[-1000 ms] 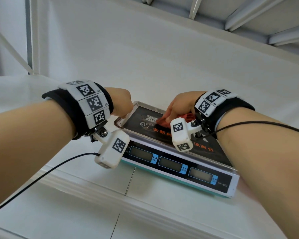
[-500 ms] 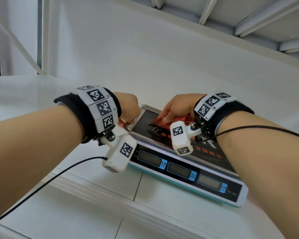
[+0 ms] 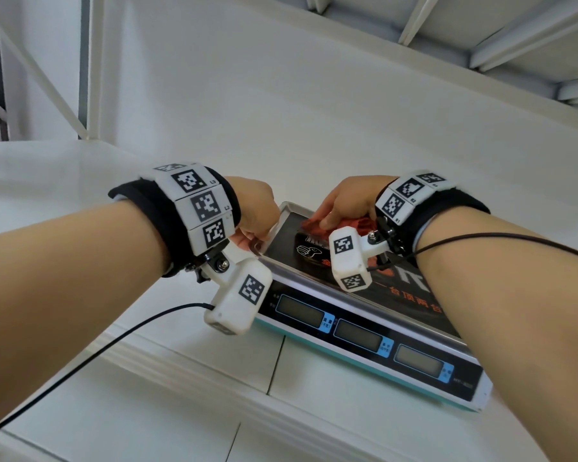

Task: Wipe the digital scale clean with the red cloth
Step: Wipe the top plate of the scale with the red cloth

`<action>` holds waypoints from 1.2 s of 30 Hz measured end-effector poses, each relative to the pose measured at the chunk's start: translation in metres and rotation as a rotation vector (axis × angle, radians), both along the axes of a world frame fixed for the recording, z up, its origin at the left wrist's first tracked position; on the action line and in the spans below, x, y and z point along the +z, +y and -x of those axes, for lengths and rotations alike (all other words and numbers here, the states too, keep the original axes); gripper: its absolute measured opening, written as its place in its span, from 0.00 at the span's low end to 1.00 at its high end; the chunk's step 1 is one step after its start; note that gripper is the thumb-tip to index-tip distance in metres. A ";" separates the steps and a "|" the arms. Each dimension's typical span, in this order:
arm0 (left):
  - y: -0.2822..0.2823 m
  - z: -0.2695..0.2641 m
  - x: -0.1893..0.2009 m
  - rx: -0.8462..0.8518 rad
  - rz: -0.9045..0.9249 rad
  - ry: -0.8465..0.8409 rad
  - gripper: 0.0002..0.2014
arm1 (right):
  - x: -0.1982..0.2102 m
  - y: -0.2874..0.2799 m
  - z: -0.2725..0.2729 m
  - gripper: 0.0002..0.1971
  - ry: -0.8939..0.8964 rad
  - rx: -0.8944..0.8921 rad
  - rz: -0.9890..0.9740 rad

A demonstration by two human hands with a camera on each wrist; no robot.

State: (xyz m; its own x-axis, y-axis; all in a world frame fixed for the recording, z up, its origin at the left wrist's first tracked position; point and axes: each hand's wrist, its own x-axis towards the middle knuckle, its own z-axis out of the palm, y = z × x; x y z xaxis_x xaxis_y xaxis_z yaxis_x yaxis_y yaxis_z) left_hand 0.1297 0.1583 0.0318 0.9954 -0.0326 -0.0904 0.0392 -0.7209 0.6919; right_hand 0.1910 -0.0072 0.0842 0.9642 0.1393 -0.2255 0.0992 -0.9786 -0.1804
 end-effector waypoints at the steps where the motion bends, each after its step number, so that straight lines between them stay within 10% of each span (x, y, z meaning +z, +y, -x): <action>1: 0.000 0.000 0.000 -0.001 0.007 0.002 0.08 | -0.002 0.002 -0.003 0.12 -0.027 -0.013 0.024; 36: -0.002 0.008 0.005 0.019 0.077 0.068 0.06 | 0.001 0.014 0.006 0.15 0.304 0.190 -0.199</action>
